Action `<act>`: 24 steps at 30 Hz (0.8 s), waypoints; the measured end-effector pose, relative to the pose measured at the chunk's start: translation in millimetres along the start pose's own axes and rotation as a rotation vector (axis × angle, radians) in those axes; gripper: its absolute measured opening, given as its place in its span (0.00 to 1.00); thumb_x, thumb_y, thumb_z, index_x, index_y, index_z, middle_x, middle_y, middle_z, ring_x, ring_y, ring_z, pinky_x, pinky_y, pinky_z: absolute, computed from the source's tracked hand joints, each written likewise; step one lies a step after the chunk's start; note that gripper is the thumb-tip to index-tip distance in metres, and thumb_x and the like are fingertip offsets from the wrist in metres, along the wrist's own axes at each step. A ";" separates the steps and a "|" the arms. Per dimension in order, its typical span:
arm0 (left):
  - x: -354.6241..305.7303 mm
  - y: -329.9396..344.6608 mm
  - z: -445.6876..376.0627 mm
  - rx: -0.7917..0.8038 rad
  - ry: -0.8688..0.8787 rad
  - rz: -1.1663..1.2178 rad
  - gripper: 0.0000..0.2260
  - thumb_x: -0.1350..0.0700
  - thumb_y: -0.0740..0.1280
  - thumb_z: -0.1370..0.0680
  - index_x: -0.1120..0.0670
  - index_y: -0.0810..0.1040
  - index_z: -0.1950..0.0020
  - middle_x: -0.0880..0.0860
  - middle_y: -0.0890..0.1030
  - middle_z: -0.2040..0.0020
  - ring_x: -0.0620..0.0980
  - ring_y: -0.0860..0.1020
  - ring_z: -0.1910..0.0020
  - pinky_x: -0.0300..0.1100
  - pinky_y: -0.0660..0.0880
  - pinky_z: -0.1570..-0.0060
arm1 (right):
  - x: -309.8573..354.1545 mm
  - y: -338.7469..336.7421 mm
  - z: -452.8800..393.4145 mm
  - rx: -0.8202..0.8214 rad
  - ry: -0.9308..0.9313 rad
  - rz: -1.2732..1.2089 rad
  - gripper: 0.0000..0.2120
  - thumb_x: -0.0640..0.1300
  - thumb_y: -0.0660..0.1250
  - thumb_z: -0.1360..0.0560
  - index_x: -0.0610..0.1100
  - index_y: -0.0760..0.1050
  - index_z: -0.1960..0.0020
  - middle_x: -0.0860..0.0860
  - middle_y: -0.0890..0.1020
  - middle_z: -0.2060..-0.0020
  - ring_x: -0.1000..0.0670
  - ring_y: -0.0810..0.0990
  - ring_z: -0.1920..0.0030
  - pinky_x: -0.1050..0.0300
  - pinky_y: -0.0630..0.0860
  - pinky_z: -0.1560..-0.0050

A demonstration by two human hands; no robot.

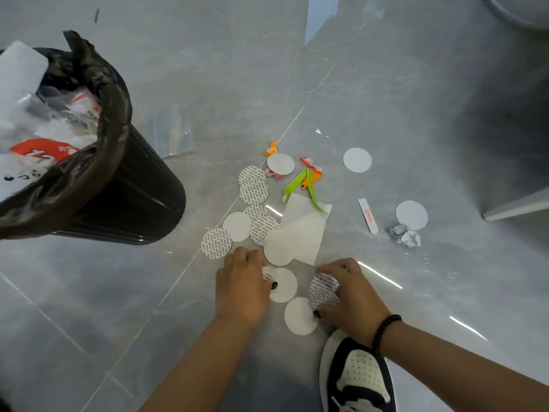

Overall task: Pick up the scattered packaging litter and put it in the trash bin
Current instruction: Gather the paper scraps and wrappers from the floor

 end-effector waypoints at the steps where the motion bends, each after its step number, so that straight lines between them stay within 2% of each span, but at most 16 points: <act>1: 0.0 1.3 5.0 -0.006 0.014 -0.022 0.12 0.48 0.68 0.24 0.50 0.72 0.44 0.49 0.72 0.43 0.48 0.71 0.43 0.39 0.68 0.47 | -1.9 4.5 2.6 -0.003 -0.006 0.041 0.28 0.37 0.73 0.32 0.49 0.70 0.35 0.53 0.65 0.41 0.55 0.74 0.50 0.79 0.68 0.55; 3: -1.2 5.8 14.7 -0.001 0.032 -0.029 0.11 0.48 0.65 0.22 0.50 0.72 0.42 0.48 0.72 0.41 0.48 0.70 0.43 0.39 0.68 0.46 | -5.2 8.8 5.0 -0.013 -0.001 0.110 0.27 0.35 0.69 0.30 0.48 0.68 0.33 0.51 0.64 0.40 0.51 0.75 0.48 0.74 0.68 0.50; 6: -4.5 11.7 23.2 0.005 0.076 -0.044 0.11 0.50 0.62 0.21 0.50 0.73 0.40 0.48 0.70 0.39 0.48 0.68 0.40 0.38 0.66 0.44 | -8.3 9.8 1.9 -0.013 0.027 0.111 0.26 0.34 0.66 0.29 0.48 0.68 0.34 0.51 0.68 0.42 0.50 0.74 0.46 0.67 0.70 0.47; 8: -5.7 11.3 22.7 -0.015 0.088 -0.024 0.10 0.50 0.63 0.21 0.51 0.76 0.42 0.48 0.71 0.40 0.48 0.69 0.41 0.39 0.67 0.45 | -8.4 7.4 -0.4 -0.028 0.032 0.126 0.23 0.34 0.67 0.30 0.48 0.69 0.37 0.51 0.70 0.45 0.50 0.74 0.47 0.64 0.71 0.47; 11: -4.7 4.7 17.9 0.005 0.048 0.090 0.09 0.51 0.66 0.23 0.53 0.80 0.47 0.49 0.74 0.44 0.49 0.73 0.45 0.40 0.71 0.47 | -10.6 1.0 -1.5 -0.060 0.039 0.168 0.22 0.37 0.72 0.33 0.47 0.72 0.41 0.53 0.65 0.48 0.51 0.72 0.48 0.61 0.73 0.48; 12: -6.4 4.1 17.7 0.044 0.070 0.110 0.09 0.51 0.66 0.23 0.54 0.80 0.47 0.50 0.74 0.42 0.49 0.74 0.44 0.42 0.72 0.46 | -11.2 -2.3 -2.1 -0.078 0.046 0.177 0.22 0.39 0.74 0.34 0.47 0.73 0.43 0.54 0.64 0.48 0.52 0.70 0.49 0.62 0.72 0.47; 14: -14.9 8.9 17.5 0.132 0.164 0.076 0.11 0.51 0.64 0.22 0.54 0.81 0.44 0.49 0.70 0.34 0.50 0.69 0.36 0.42 0.69 0.41 | -9.5 -7.8 -3.2 -0.097 0.045 0.213 0.19 0.41 0.76 0.36 0.48 0.73 0.49 0.54 0.66 0.50 0.53 0.67 0.49 0.63 0.69 0.49; 17: -23.8 17.2 17.3 0.180 0.269 -0.047 0.13 0.53 0.63 0.22 0.52 0.78 0.39 0.50 0.58 0.25 0.52 0.59 0.29 0.42 0.63 0.39 | -3.8 -8.0 -2.3 -0.016 0.098 0.141 0.12 0.40 0.72 0.32 0.48 0.70 0.56 0.53 0.76 0.57 0.52 0.75 0.56 0.58 0.76 0.56; 19: -25.5 22.2 13.8 0.190 0.283 -0.070 0.14 0.57 0.64 0.23 0.53 0.75 0.38 0.52 0.57 0.26 0.53 0.61 0.31 0.43 0.64 0.41 | 3.1 -4.7 1.8 0.023 0.126 -0.029 0.11 0.39 0.73 0.31 0.48 0.71 0.56 0.51 0.79 0.59 0.53 0.79 0.60 0.62 0.78 0.63; 21: -26.4 22.2 11.0 0.175 0.290 -0.076 0.16 0.58 0.65 0.25 0.53 0.73 0.38 0.51 0.61 0.30 0.53 0.63 0.34 0.43 0.65 0.42 | 12.1 1.4 5.9 0.065 0.123 -0.150 0.15 0.40 0.75 0.33 0.49 0.72 0.53 0.51 0.80 0.58 0.55 0.79 0.60 0.67 0.77 0.67; 24: -26.1 21.5 8.3 0.143 0.280 -0.071 0.16 0.57 0.65 0.26 0.52 0.72 0.38 0.51 0.66 0.36 0.52 0.64 0.38 0.41 0.66 0.42 | 24.0 18.3 8.0 0.190 0.062 -0.053 0.18 0.41 0.73 0.31 0.52 0.71 0.47 0.54 0.79 0.53 0.57 0.78 0.56 0.72 0.74 0.62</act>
Point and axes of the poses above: each hand's wrist, its own z-axis away from the middle knuckle, its own y-axis out of the palm, x = y × z, the point moved 5 cm from there along -z, towards the middle knuckle
